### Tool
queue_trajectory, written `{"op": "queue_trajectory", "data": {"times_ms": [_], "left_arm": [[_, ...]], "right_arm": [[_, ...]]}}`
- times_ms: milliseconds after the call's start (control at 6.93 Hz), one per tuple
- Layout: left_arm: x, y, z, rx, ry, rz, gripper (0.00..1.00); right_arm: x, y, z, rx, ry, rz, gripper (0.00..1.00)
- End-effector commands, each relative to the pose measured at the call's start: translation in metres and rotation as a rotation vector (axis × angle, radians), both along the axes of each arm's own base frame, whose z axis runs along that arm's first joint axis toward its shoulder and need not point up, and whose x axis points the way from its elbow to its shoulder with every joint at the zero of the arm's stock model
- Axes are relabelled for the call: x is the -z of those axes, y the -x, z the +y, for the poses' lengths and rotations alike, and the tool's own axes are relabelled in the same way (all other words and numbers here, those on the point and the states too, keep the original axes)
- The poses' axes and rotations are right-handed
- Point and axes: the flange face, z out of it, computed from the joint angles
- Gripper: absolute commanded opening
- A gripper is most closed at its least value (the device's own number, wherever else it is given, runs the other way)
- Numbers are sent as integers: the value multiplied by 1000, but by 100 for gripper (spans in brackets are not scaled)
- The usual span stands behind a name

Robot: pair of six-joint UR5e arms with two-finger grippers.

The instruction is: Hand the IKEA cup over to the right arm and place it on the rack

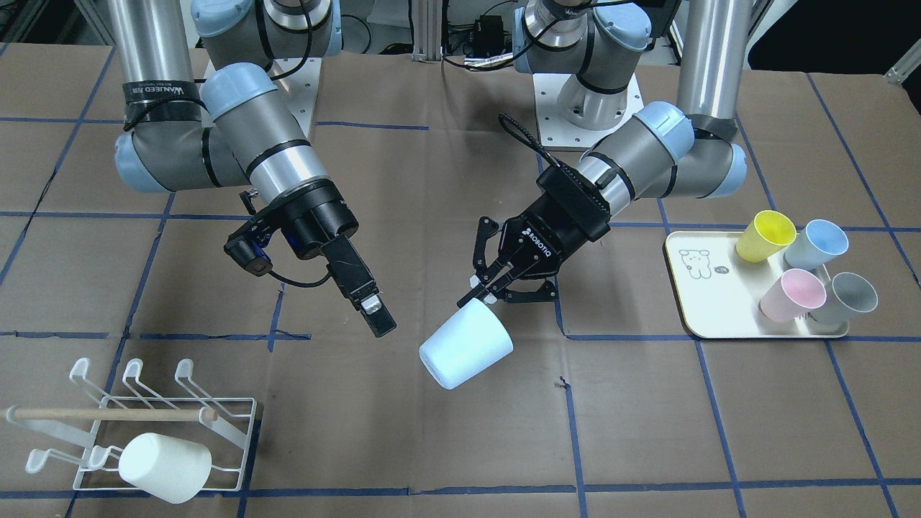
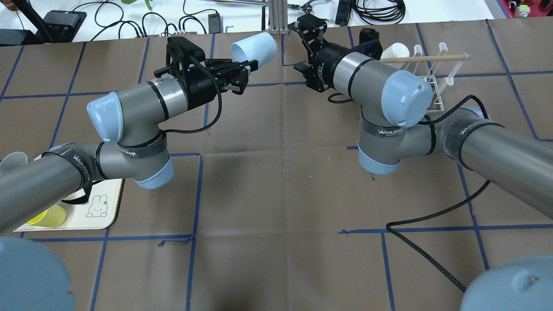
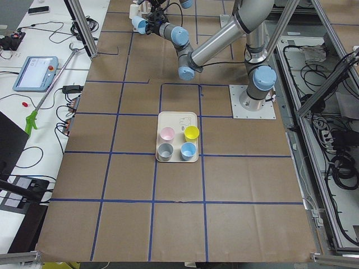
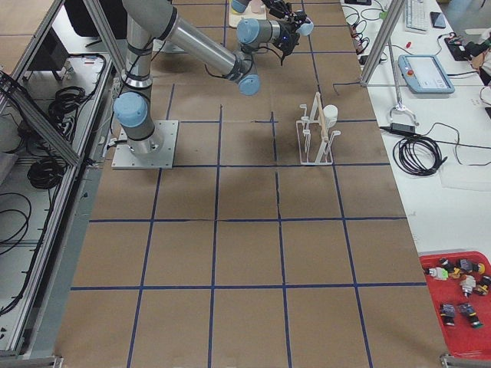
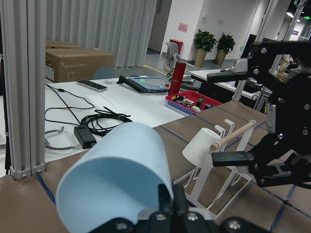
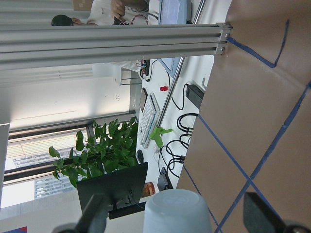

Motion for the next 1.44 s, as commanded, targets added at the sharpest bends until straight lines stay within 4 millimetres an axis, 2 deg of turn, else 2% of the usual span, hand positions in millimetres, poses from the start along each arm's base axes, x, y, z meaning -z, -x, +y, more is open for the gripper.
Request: {"op": "queue_trajectory", "data": {"times_ms": [0, 289, 722, 1299], "left_arm": [[-1, 2, 1, 4, 1, 3, 0], [0, 2, 1, 5, 0, 4, 0], [0, 2, 1, 3, -1, 4, 1], [1, 2, 1, 2, -5, 6, 1]], "right_arm": [[6, -12, -7, -23, -3, 0, 100], [6, -30, -17, -53, 15, -2, 100], [8, -36, -23, -62, 20, 0, 100], [24, -58, -35, -91, 10, -1, 99]]}}
